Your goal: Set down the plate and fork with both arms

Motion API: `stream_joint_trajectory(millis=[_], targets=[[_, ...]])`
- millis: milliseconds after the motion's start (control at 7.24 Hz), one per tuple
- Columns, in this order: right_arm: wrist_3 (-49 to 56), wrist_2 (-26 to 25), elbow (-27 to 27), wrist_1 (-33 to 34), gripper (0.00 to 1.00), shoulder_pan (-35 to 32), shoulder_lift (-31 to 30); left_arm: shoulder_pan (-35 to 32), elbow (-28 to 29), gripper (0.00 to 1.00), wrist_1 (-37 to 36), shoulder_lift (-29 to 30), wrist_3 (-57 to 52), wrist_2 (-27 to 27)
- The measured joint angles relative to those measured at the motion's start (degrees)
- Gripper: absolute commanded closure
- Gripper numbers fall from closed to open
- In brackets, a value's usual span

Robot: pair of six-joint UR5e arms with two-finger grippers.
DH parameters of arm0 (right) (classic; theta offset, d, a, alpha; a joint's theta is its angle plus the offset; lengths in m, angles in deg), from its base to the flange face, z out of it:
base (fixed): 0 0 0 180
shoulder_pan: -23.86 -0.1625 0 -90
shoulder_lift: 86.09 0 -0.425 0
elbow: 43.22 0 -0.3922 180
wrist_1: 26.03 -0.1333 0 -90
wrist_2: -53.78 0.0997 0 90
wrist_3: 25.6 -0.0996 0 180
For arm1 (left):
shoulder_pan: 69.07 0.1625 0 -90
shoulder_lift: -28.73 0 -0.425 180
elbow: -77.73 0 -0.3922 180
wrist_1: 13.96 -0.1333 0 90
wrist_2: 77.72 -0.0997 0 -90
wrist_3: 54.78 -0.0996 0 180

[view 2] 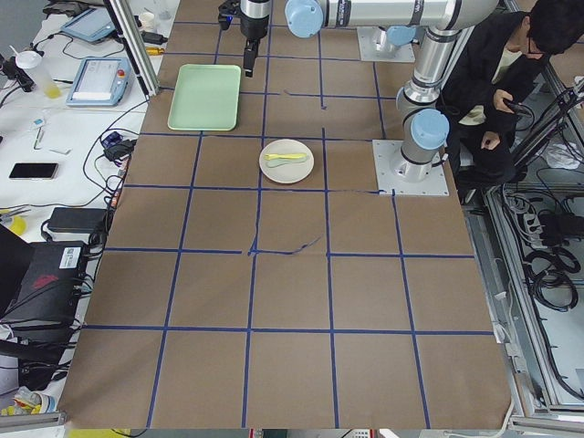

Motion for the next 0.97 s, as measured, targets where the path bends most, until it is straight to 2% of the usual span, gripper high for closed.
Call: stream_joint_trajectory(millis=[691,967], targets=[[0.1,0.0,0.1,0.0,0.00,0.0,0.0,0.2,-1.0,0.00,0.0,-0.4,-0.8,-0.4],[0.1,0.0,0.1,0.0,0.00,0.0,0.0,1.9,-2.2,0.00,0.3,0.0,-1.5,-5.5]])
